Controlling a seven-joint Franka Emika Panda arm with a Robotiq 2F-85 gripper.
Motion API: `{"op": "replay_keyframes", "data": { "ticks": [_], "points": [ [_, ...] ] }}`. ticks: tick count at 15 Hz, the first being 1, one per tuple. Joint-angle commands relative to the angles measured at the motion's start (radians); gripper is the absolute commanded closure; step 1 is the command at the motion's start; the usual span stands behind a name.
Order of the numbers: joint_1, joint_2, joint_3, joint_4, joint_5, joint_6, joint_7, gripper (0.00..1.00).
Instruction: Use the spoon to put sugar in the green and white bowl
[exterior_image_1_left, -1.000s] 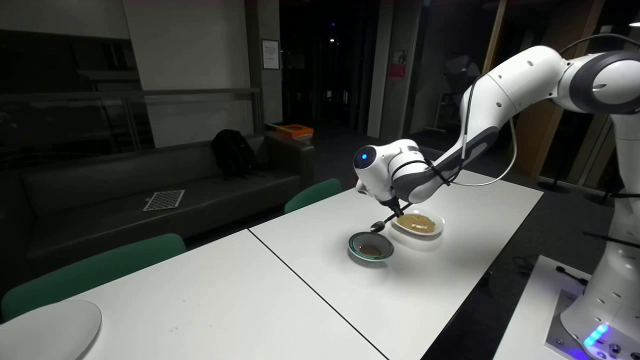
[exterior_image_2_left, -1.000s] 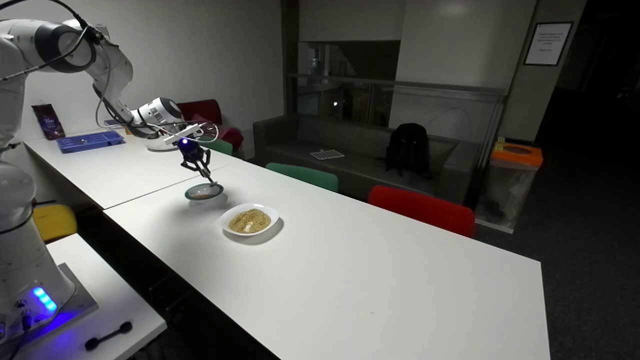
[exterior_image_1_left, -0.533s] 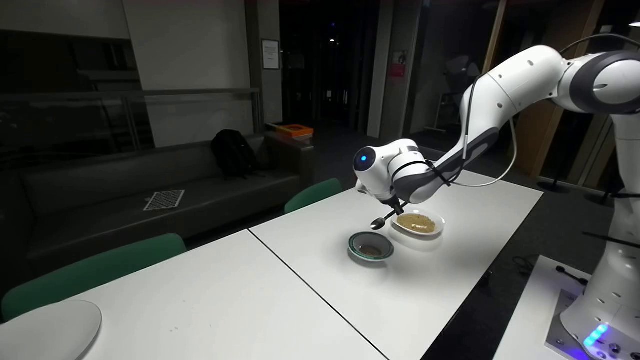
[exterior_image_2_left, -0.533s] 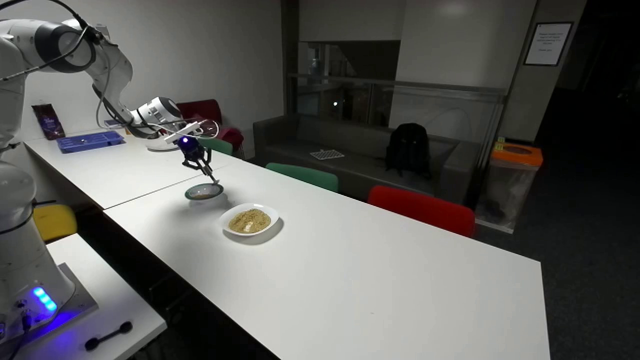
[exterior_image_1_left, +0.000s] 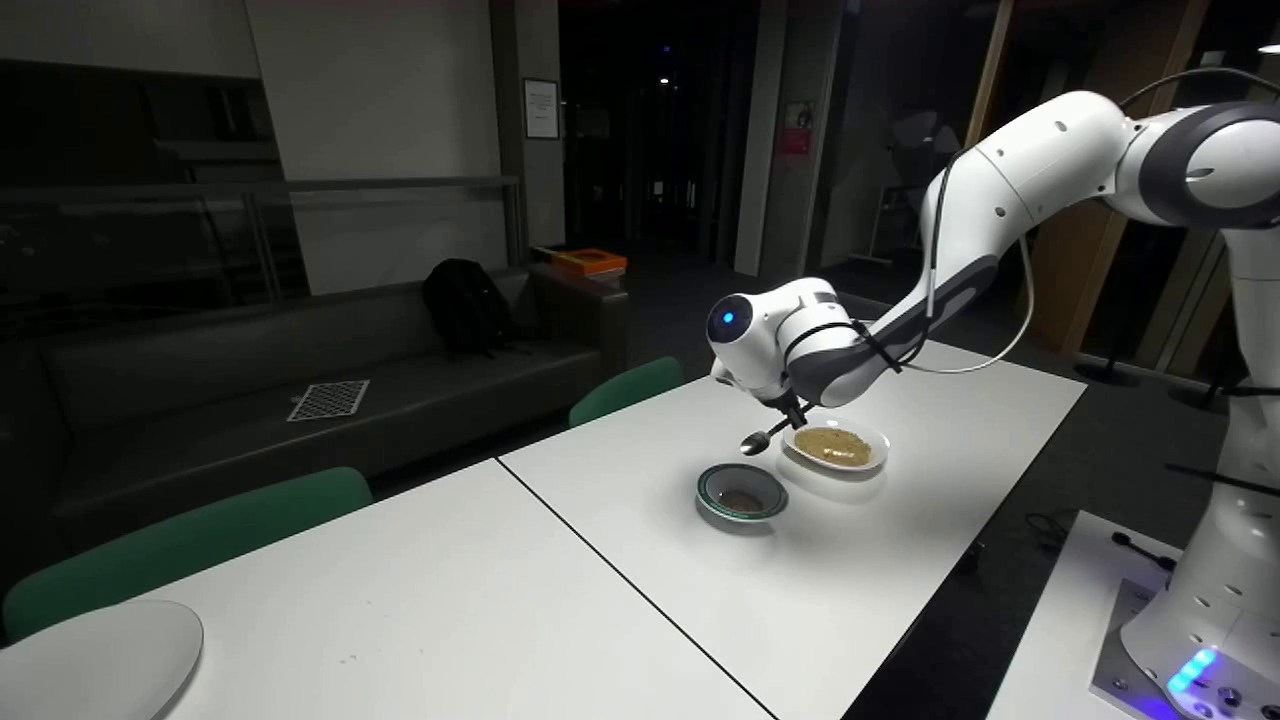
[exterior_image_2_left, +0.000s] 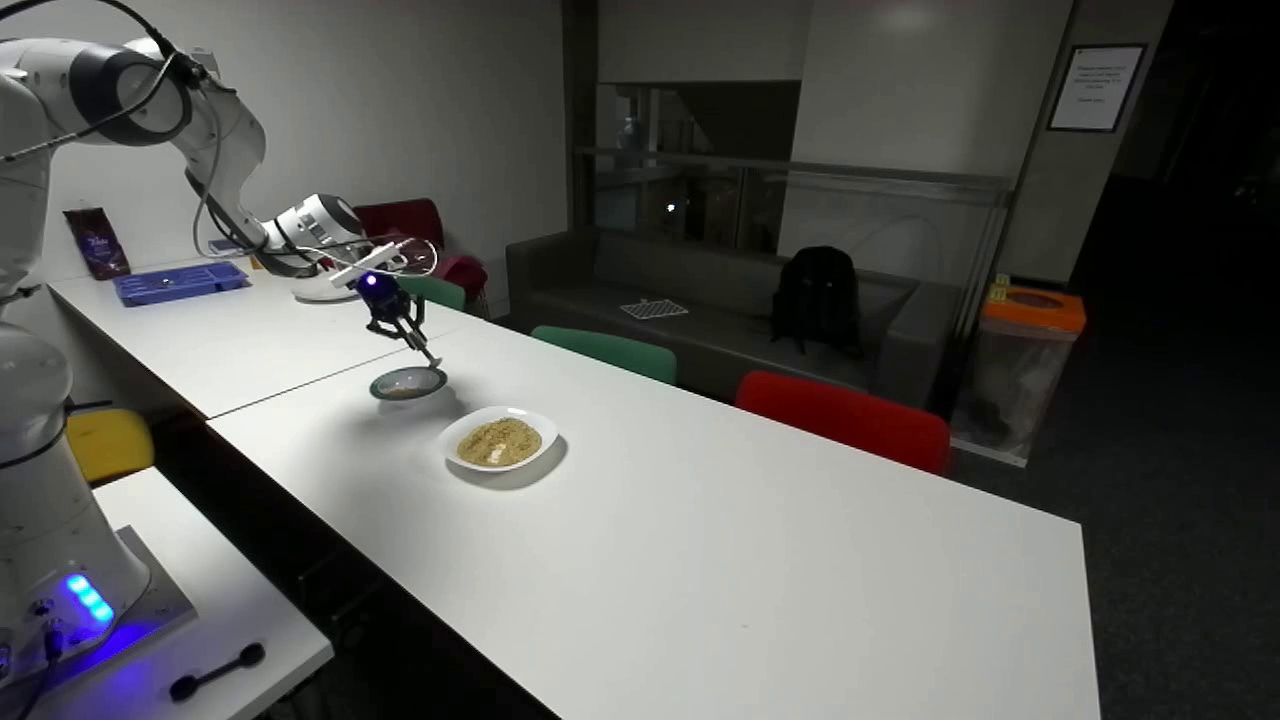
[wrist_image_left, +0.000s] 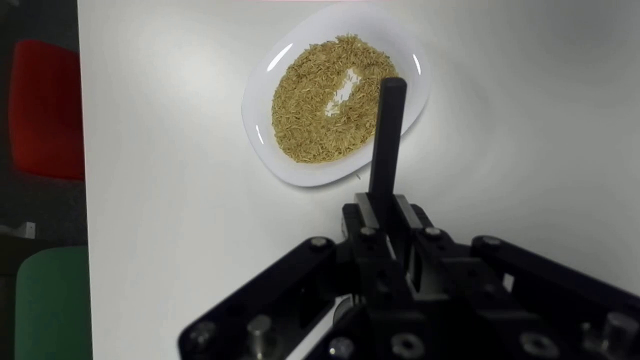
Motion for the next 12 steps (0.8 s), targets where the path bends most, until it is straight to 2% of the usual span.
{"op": "replay_keyframes", "data": {
  "ticks": [1,6,12],
  "points": [
    [-0.038,-0.025,0.006,0.003,0.024,-0.018,0.021,0.97],
    [-0.105,-0.087,0.005,0.005,0.163,0.013,0.014,0.97],
    [-0.186,-0.201,-0.030,-0.038,0.351,0.110,-0.001,0.97]
  ]
}}
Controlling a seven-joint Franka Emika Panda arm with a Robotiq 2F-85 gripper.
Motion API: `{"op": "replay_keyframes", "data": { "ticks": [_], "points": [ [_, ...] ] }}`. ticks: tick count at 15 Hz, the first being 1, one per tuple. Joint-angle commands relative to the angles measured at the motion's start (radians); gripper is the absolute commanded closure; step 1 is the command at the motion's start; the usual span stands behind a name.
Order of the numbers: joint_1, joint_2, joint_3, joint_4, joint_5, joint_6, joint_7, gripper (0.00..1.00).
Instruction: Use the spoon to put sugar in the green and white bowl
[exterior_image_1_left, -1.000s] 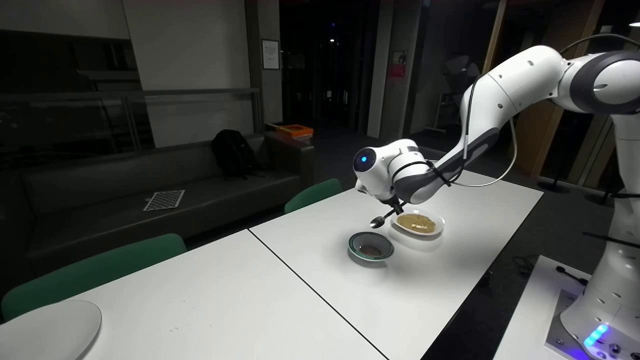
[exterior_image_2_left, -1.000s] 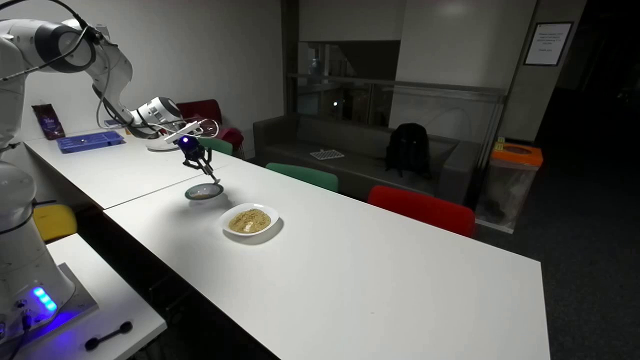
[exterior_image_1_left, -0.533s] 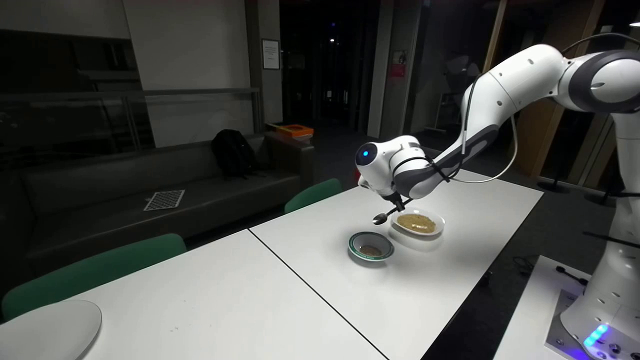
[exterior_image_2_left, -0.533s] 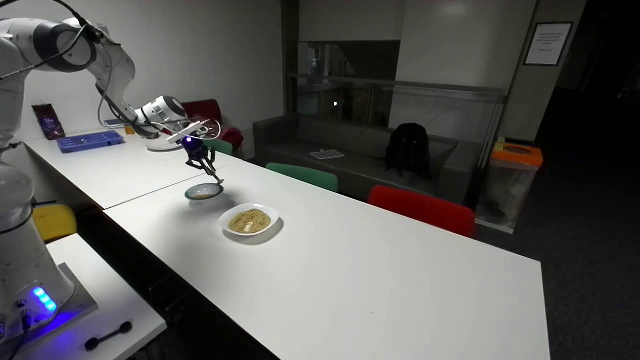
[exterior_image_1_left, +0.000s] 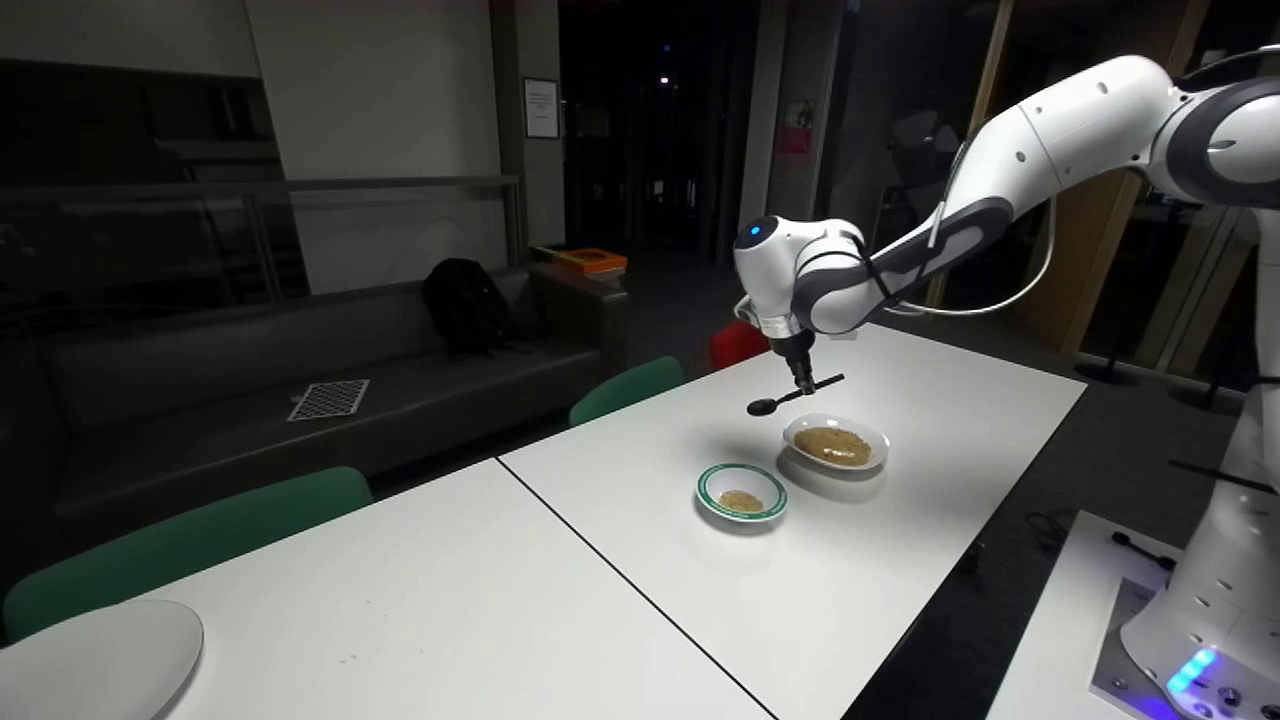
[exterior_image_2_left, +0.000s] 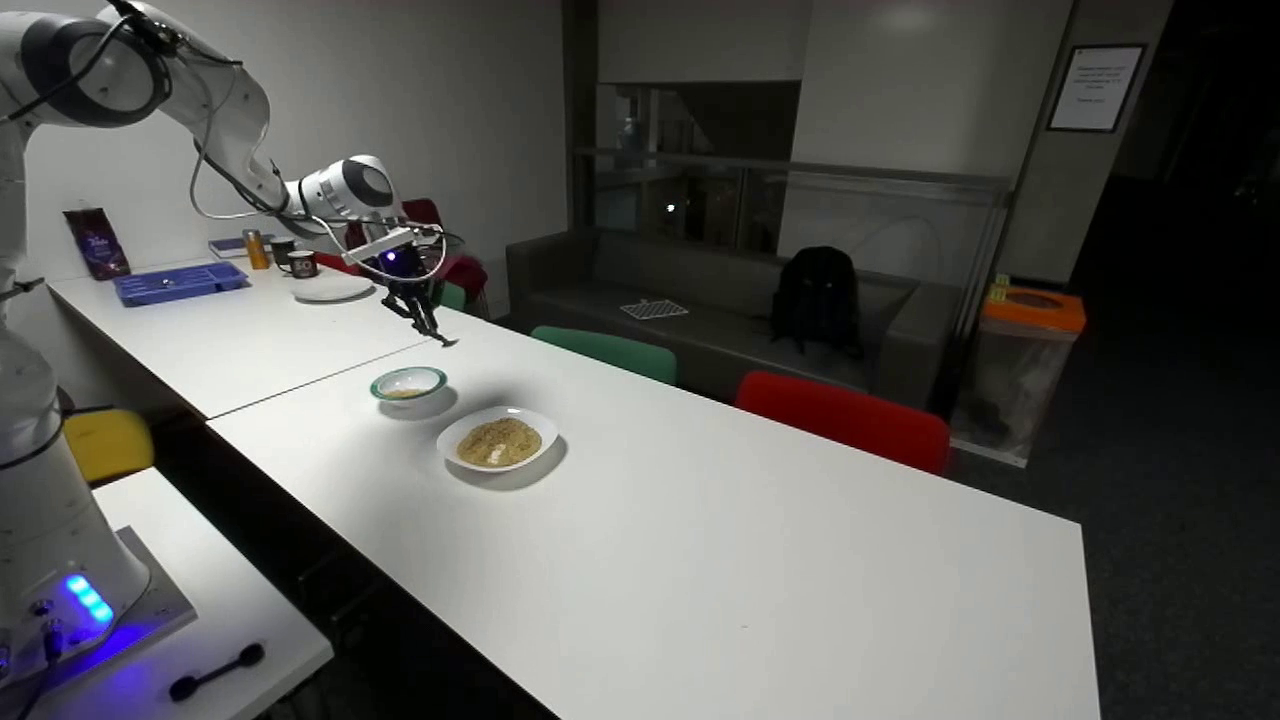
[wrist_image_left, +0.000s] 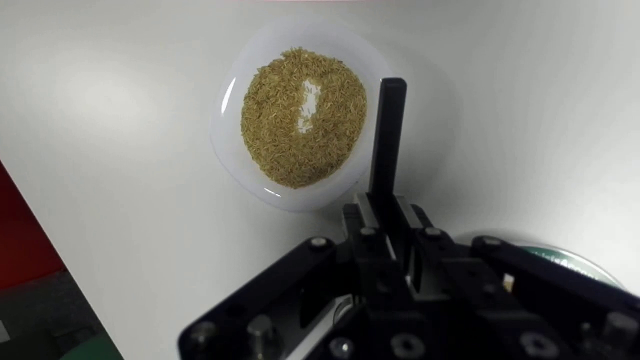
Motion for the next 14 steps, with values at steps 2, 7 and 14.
{"op": "replay_keyframes", "data": {
  "ticks": [2,7,14],
  "points": [
    [-0.065,-0.115,-0.035,-0.081,0.123,0.103,-0.018,0.97],
    [-0.128,-0.178,-0.082,-0.176,0.243,0.221,-0.054,0.97],
    [-0.216,-0.249,-0.155,-0.327,0.403,0.361,-0.159,0.97]
  ]
}}
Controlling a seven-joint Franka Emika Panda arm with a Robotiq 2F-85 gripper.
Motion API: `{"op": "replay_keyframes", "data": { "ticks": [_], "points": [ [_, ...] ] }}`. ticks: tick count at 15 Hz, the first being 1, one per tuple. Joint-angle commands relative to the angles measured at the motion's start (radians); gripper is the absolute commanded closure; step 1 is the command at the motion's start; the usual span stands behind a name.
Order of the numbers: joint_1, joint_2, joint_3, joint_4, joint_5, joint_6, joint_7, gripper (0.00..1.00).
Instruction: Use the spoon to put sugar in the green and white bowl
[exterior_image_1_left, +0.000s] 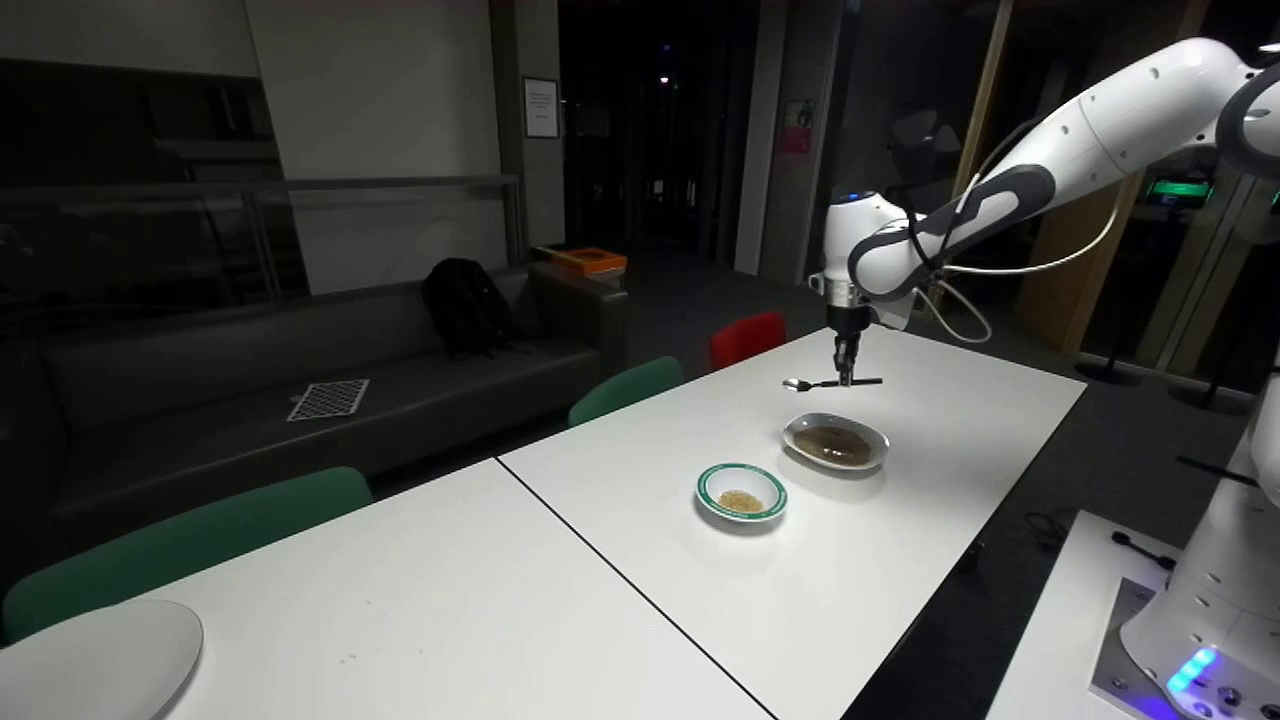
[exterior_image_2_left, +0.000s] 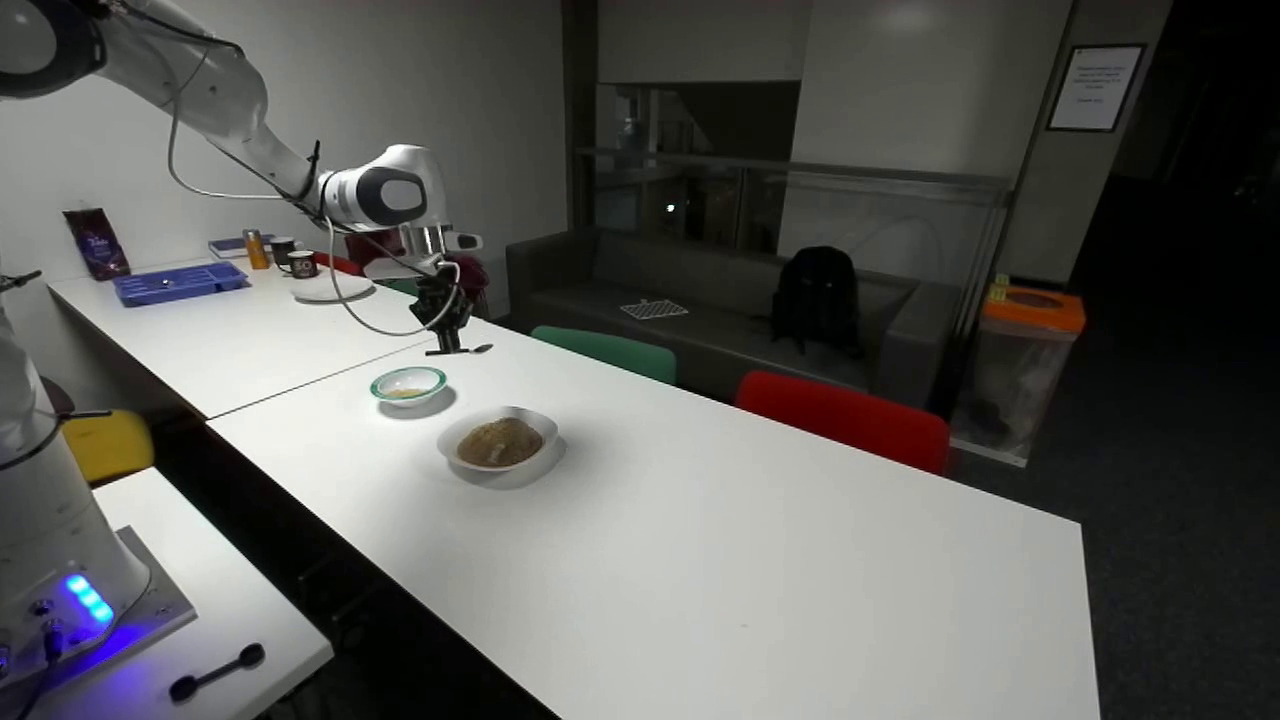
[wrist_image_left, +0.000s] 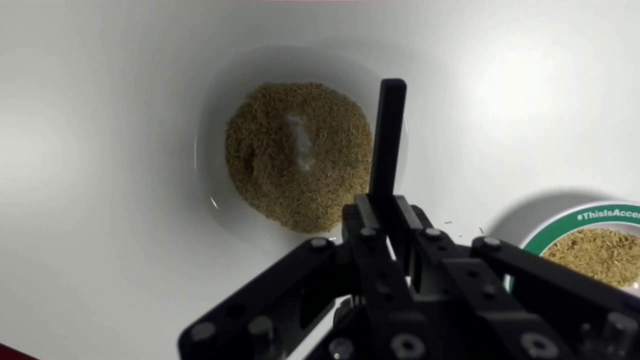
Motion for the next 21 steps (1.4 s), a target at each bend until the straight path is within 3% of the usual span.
{"op": "replay_keyframes", "data": {
  "ticks": [1,9,21],
  "points": [
    [-0.047,-0.091,-0.028,-0.116,0.088,0.077,-0.079,0.97],
    [-0.092,-0.083,-0.062,-0.198,0.381,0.148,-0.249,0.97],
    [-0.127,-0.053,-0.066,-0.279,0.773,0.125,-0.525,0.97]
  ]
}}
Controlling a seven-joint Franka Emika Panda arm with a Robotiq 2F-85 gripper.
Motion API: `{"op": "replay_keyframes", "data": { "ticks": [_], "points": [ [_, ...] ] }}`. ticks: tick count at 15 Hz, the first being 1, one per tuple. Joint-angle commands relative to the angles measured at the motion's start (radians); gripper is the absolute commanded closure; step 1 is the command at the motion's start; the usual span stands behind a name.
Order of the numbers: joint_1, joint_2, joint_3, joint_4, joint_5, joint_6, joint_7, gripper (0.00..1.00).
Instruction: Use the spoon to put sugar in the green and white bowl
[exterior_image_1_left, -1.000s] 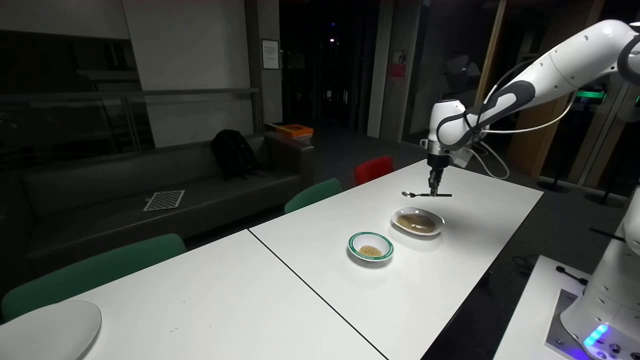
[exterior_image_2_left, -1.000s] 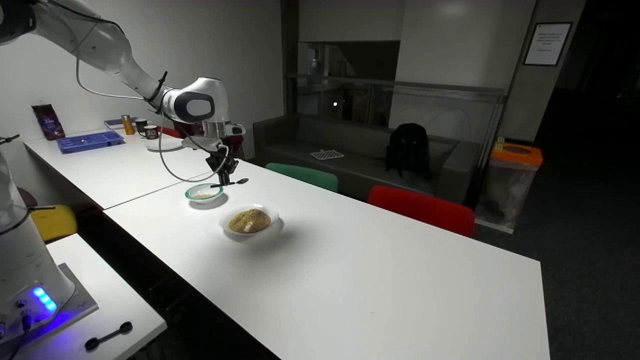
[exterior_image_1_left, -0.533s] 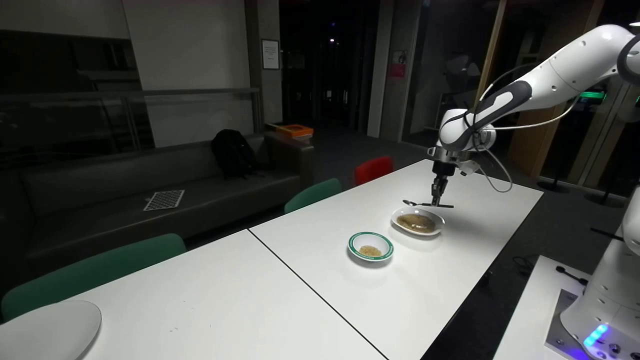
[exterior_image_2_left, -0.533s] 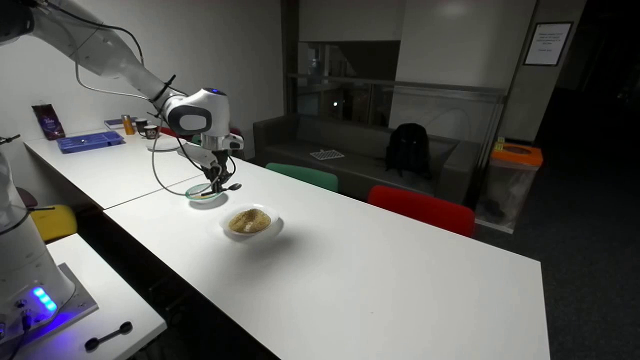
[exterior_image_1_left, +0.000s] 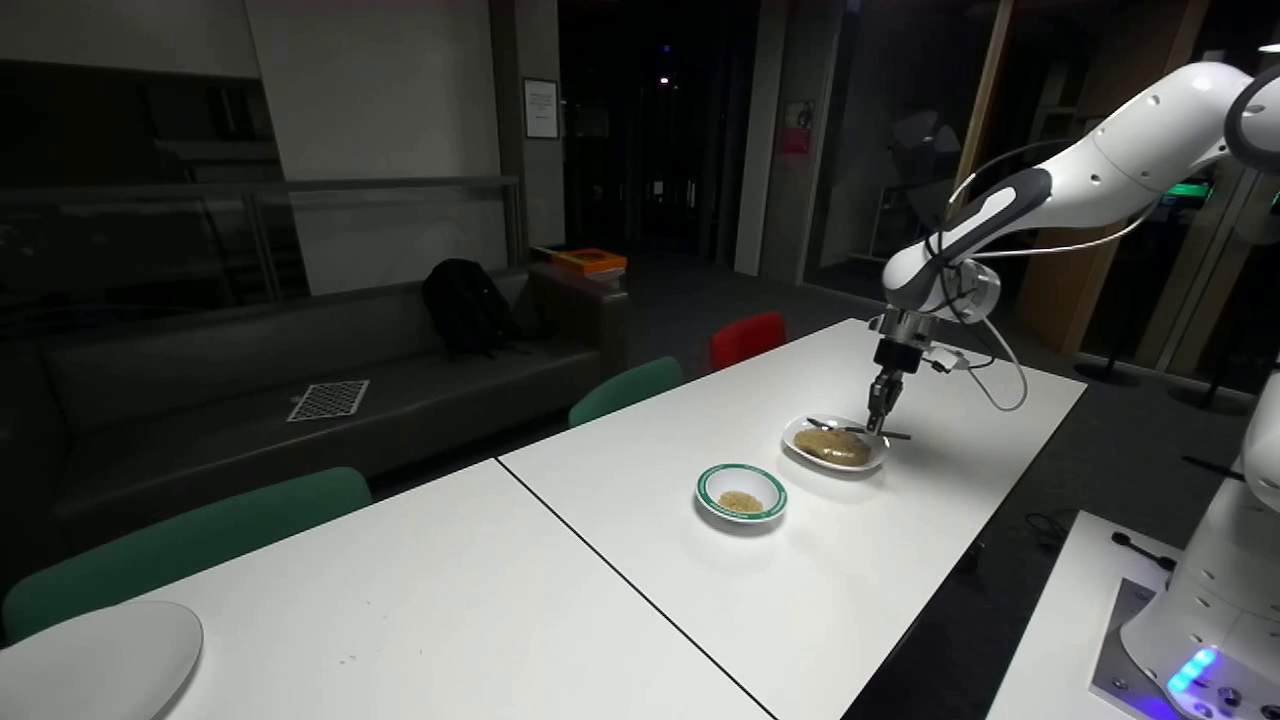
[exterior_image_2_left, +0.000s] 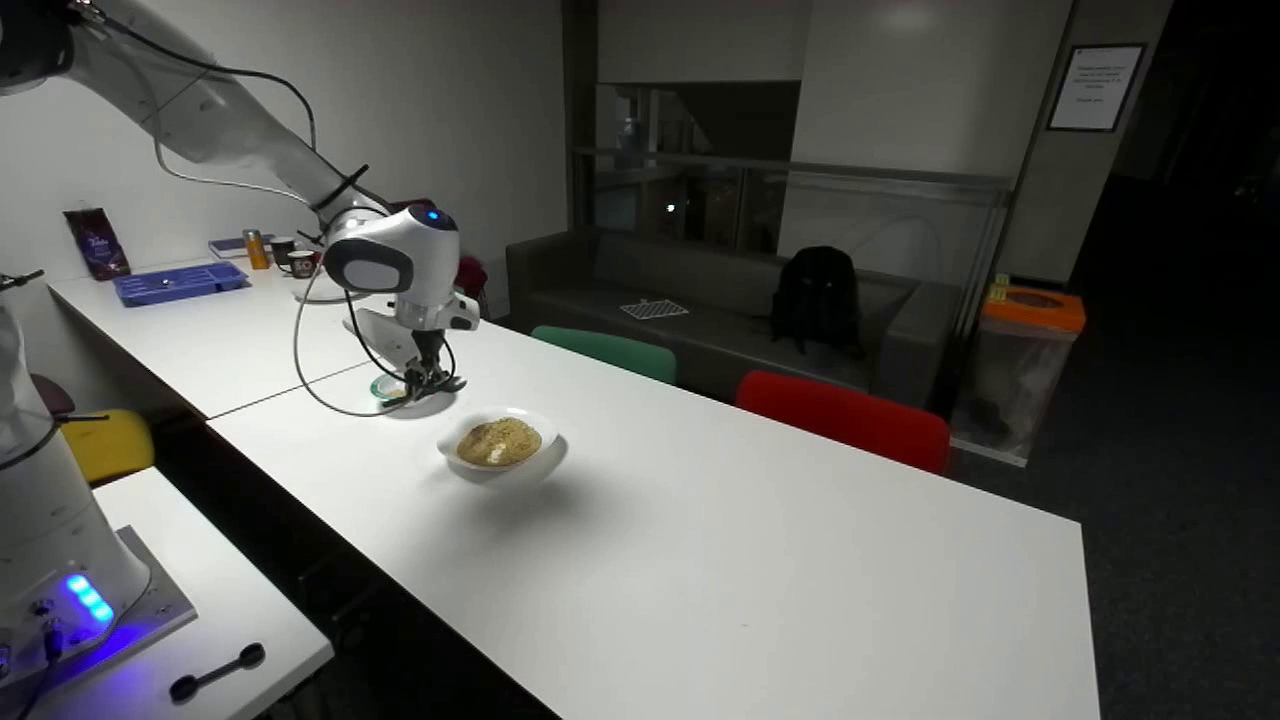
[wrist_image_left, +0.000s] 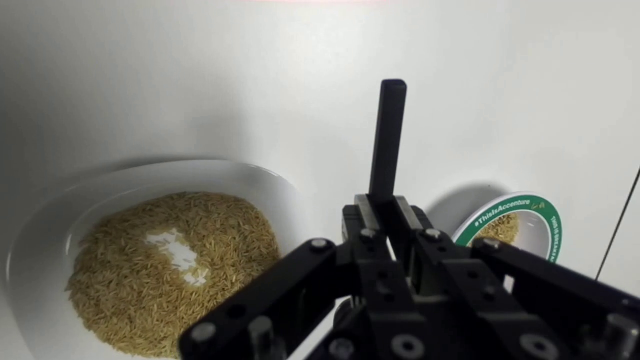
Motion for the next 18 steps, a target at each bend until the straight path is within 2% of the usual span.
{"op": "replay_keyframes", "data": {
  "ticks": [1,6,15,18],
  "points": [
    [-0.022,-0.014,0.003,-0.027,0.101,0.011,-0.101,0.97],
    [-0.032,0.016,-0.003,-0.012,0.184,0.000,-0.193,0.97],
    [-0.075,0.121,-0.004,0.036,0.228,-0.015,-0.247,0.97],
    [-0.094,0.142,0.005,0.062,0.277,-0.027,-0.279,0.97]
  ]
}}
